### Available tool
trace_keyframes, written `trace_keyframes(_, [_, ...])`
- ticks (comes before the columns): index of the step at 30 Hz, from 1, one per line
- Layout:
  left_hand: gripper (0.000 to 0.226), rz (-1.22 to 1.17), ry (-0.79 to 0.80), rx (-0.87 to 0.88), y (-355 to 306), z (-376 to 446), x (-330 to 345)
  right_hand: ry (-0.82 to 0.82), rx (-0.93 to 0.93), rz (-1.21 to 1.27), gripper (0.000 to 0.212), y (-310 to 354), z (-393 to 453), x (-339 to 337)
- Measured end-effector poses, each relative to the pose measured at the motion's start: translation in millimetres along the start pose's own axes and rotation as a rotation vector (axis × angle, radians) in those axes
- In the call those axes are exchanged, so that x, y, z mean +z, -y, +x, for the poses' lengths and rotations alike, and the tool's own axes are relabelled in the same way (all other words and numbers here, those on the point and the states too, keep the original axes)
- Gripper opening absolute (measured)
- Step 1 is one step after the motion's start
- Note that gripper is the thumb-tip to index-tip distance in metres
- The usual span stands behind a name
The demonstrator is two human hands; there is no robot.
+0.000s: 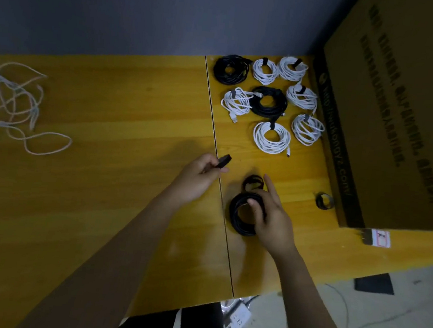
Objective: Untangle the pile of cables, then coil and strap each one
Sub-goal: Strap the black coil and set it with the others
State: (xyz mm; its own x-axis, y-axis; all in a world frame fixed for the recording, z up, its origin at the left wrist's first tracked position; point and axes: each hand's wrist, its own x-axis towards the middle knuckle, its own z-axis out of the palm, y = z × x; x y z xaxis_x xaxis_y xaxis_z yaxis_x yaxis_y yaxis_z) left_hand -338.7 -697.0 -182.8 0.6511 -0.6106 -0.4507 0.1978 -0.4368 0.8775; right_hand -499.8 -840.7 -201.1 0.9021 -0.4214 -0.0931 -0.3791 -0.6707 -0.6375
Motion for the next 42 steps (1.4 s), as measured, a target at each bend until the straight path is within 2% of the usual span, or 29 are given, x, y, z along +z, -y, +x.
trace_keyframes(3, [0.012,0.204,-0.028,0.062,3.7,2.4,5.5,-0.052,0.018,0.009,0.035,-1.4,-9.3,-8.0])
trace_keyframes(6, [0.003,0.309,-0.044,0.152,1.7,2.6,9.0,-0.193,0.09,0.055,0.032,-1.8,-16.3,-12.3])
trace_keyframes(9, [0.014,0.47,-0.045,0.21,-7.4,0.2,10.0,-0.3,0.208,0.182,0.034,0.7,-19.5,-13.9])
trace_keyframes(12, [0.02,0.534,-0.045,0.259,-18.3,-8.2,9.3,-0.337,0.258,0.27,0.028,10.6,-18.3,-20.2])
trace_keyframes(14, [0.021,0.581,-0.023,0.332,-27.6,-17.9,6.8,-0.305,0.329,0.476,0.027,24.1,-17.1,-28.4])
trace_keyframes(17, [0.021,0.682,0.035,0.471,-44.0,-37.6,-2.9,-0.2,0.531,0.899,0.031,45.0,-14.7,-46.1])
trace_keyframes(19, [0.022,0.767,0.063,0.555,-56.7,-51.8,-11.5,-0.094,0.603,1.061,0.04,54.9,-13.0,-60.8])
trace_keyframes(20, [0.022,0.827,0.072,0.6,-62.8,-58.4,-16.1,-0.03,0.589,1.087,0.044,60.2,-12.1,-67.7])
trace_keyframes(23, [0.031,1.062,0.122,0.667,-79.9,-73.9,-29.0,0.134,0.477,1.032,0.039,83.3,-7.9,-84.6])
trace_keyframes(25, [0.036,1.172,0.151,0.671,-90.4,-79.9,-38.1,0.181,0.404,0.988,0.042,102.4,-4.7,-92.3])
trace_keyframes(27, [0.03,1.209,0.154,0.686,-100.5,-84.7,-47.2,0.186,0.355,0.969,0.044,119.7,-2.7,-96.9])
trace_keyframes(30, [0.023,0.978,0.065,0.731,-108.6,-91.9,-58.9,0.165,0.295,1.001,0.04,140.6,-6.4,-99.9])
trace_keyframes(34, [0.013,0.569,-0.191,0.678,-102.6,-103.9,-57.6,0.156,0.252,1.057,0.041,155.5,-21.3,-93.6])
trace_keyframes(38, [0.028,0.309,-0.202,0.533,-99.6,-112.7,-47.6,0.163,0.255,1.0,0.045,168.7,-31.7,-87.0])
trace_keyframes(42, [0.031,0.129,-0.299,0.448,-104.7,-114.3,-48.9,0.169,0.224,0.892,0.033,167.1,-32.1,-81.7])
